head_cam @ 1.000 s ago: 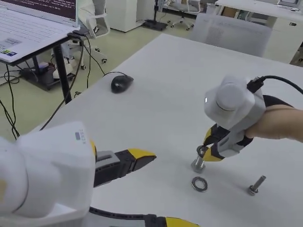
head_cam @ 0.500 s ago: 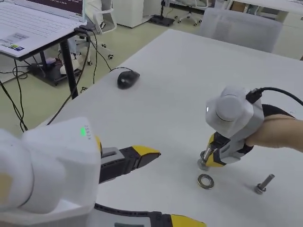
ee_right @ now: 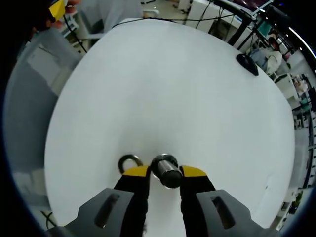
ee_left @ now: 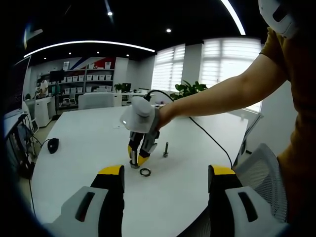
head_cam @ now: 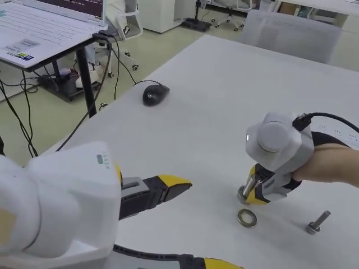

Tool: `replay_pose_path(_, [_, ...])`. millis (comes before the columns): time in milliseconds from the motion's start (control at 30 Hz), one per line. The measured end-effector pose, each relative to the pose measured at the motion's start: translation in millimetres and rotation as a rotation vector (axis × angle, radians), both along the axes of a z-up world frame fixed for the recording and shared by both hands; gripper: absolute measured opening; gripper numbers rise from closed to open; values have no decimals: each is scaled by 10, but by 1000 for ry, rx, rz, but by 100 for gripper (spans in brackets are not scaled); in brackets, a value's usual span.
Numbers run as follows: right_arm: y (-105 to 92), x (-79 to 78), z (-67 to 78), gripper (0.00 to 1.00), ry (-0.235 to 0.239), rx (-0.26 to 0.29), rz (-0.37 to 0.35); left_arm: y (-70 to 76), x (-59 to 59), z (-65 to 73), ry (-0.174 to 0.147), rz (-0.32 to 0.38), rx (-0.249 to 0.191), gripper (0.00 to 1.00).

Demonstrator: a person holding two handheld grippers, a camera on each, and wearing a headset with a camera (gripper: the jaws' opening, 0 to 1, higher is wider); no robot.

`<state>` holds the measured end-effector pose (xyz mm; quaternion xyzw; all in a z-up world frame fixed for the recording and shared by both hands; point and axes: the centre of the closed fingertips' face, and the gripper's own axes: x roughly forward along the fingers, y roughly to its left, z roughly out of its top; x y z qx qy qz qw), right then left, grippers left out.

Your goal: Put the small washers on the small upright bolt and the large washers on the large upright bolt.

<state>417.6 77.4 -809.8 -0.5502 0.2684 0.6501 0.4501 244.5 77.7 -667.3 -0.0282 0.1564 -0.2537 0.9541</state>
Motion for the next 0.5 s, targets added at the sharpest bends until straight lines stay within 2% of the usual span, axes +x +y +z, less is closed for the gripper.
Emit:
replay_pose_path(167, [-15, -6, 6, 24, 0, 2, -2, -8, -6, -2, 3, -1, 2, 68])
replay_pose_path(500, [-150, -22, 179, 25, 4, 37, -45, -5, -25, 28, -3, -4, 19, 68])
